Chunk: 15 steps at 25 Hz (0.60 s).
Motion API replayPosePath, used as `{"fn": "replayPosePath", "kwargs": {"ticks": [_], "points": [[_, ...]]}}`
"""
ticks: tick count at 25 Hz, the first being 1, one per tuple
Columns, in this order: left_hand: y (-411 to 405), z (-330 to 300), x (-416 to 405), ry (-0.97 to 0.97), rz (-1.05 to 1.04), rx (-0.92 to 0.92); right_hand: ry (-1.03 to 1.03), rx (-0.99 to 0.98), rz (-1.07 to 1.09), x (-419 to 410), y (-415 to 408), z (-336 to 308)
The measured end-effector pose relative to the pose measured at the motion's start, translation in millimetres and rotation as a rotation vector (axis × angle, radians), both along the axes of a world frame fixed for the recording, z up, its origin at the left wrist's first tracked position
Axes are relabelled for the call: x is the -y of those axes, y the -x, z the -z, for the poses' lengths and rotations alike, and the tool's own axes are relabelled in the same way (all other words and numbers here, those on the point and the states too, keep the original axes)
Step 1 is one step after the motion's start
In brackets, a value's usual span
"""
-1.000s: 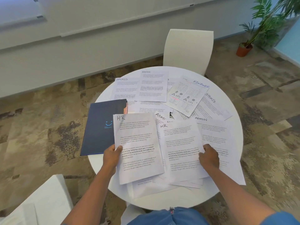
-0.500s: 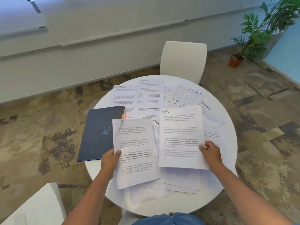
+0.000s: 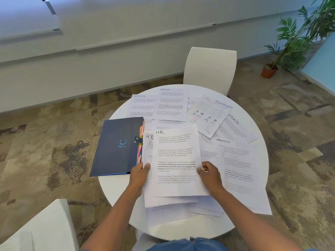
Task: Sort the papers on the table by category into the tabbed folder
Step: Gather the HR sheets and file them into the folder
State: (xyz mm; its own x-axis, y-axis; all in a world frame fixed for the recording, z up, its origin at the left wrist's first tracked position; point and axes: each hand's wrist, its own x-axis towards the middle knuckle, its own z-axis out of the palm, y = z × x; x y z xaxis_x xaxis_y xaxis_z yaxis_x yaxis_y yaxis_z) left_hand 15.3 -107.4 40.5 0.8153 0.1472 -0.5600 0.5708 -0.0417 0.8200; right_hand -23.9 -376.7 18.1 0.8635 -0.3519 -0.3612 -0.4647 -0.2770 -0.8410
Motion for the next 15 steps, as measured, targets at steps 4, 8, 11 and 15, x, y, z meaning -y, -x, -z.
{"fn": "replayPosePath", "kwargs": {"ticks": [4,8,11,15], "points": [[3,5,-2,0.031,-0.042,-0.009,0.009,-0.021,-0.023,-5,7,1],[4,5,0,0.072,-0.066,0.009,0.003,-0.030,-0.055,-7,13,-3],[6,1,1,0.120,-0.059,0.024,-0.003,-0.035,-0.100,-9,16,-4],[8,-2,0,0.170,-0.023,0.031,-0.020,-0.023,-0.099,-15,15,-7]]}}
